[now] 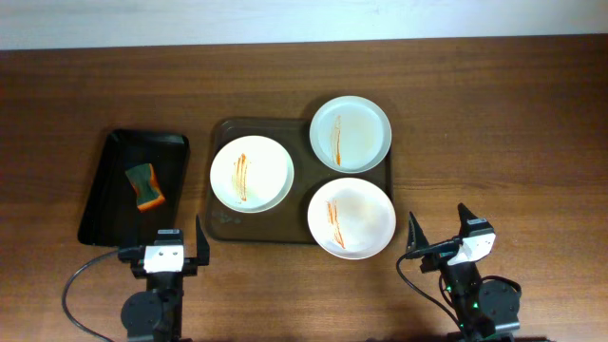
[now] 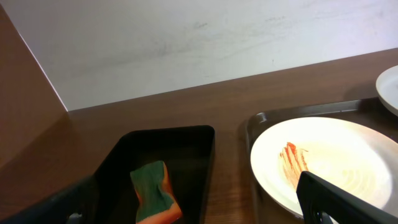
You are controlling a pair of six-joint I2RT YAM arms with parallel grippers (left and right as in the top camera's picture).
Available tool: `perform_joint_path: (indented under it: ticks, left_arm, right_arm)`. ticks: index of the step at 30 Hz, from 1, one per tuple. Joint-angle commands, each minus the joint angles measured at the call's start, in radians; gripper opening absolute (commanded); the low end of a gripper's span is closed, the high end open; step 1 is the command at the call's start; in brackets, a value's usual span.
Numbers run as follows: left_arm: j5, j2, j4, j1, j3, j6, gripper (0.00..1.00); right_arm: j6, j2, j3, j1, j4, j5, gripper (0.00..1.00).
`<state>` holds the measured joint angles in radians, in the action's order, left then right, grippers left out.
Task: Clean dirty plates on tray and stack at the side
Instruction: 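Move the right gripper to the top-right white plate and the left gripper toward the sponge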
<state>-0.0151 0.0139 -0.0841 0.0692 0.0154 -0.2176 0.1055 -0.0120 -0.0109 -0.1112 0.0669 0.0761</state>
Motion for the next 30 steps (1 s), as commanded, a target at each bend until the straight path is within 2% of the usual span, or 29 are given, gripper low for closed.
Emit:
perform_joint_path:
  ticks: [1, 13, 17, 20, 23, 27, 30]
  left_arm:
    - [-0.004, -0.002, 0.000, -0.001, -0.006, -0.013, 1.00]
    - [0.001, -0.002, 0.017, -0.001, -0.006, -0.012, 1.00]
    - [0.197, -0.002, 0.030, -0.001, -0.006, 0.005, 1.00]
    - [0.195, -0.002, 0.079, -0.001, -0.005, 0.106, 0.99]
    - [0.196, -0.002, 0.130, -0.001, 0.008, 0.120, 0.99]
    - [0.196, -0.002, 0.128, -0.001, 0.055, 0.131, 0.99]
    - [0.183, 0.003, 0.087, -0.001, 0.124, 0.139, 0.99]
  right_arm:
    - [0.003, 0.006, 0.005, -0.006, 0.008, -0.036, 0.98]
    - [0.003, 0.006, 0.005, -0.006, -0.034, -0.036, 0.98]
    - [0.007, 0.006, 0.003, -0.006, -0.047, -0.017, 0.98]
    - [0.006, 0.006, -0.008, -0.006, -0.049, -0.006, 0.98]
    - [0.007, 0.006, -0.013, -0.006, -0.048, -0.005, 0.98]
    - [0.006, 0.006, -0.055, -0.006, -0.043, -0.006, 0.98]
    - [0.007, 0.006, -0.122, -0.006, 0.024, -0.005, 0.98]
